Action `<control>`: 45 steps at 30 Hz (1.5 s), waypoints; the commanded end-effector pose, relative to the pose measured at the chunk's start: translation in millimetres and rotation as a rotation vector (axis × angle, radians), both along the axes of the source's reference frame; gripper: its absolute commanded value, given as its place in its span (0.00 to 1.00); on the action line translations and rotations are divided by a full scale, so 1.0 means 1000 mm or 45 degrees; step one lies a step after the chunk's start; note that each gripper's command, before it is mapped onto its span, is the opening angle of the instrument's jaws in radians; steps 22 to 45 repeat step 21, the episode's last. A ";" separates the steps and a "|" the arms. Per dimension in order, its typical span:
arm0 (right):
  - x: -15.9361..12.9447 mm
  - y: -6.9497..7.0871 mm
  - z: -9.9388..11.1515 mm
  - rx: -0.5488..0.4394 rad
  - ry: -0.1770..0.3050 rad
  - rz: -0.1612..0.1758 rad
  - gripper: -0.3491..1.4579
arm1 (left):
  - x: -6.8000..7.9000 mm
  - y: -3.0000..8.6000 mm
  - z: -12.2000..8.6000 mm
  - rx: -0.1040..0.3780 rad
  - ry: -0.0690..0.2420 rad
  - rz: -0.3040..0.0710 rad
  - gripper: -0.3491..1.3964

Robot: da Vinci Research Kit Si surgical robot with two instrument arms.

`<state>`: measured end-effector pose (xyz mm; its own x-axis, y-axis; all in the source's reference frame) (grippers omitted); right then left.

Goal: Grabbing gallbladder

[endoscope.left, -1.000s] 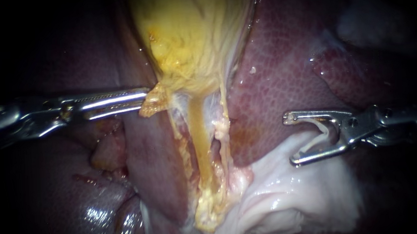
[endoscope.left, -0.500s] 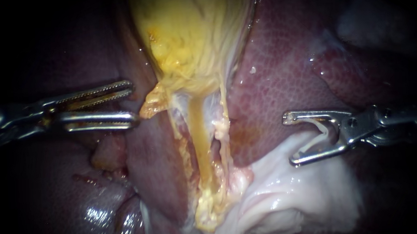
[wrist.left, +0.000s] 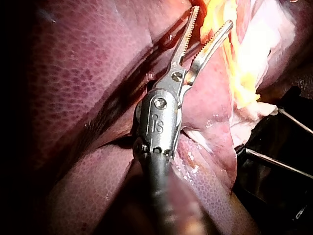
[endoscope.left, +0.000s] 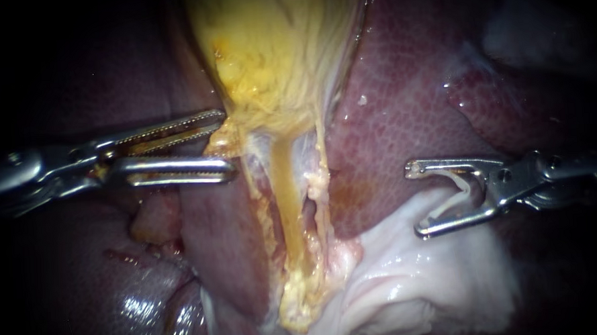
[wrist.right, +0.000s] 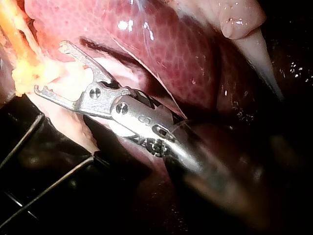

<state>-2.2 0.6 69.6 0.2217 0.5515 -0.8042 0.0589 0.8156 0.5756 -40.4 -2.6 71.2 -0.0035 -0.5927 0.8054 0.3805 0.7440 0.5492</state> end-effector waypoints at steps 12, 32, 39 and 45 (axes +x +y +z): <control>0.0000 0.0000 -0.0001 0.000 0.001 -0.001 0.53 | 0.0010 -0.0002 0.0000 0.037 0.063 0.035 0.00; 0.0001 0.0000 -0.0001 0.000 0.001 0.000 0.53 | 0.0010 -0.0002 0.0000 0.037 0.063 0.034 0.00; 0.0001 0.0000 -0.0001 0.000 0.001 0.000 0.53 | 0.0010 -0.0002 0.0000 0.037 0.063 0.034 0.00; 0.0001 0.0000 -0.0001 0.000 0.001 0.000 0.53 | 0.0010 -0.0002 0.0000 0.037 0.063 0.034 0.00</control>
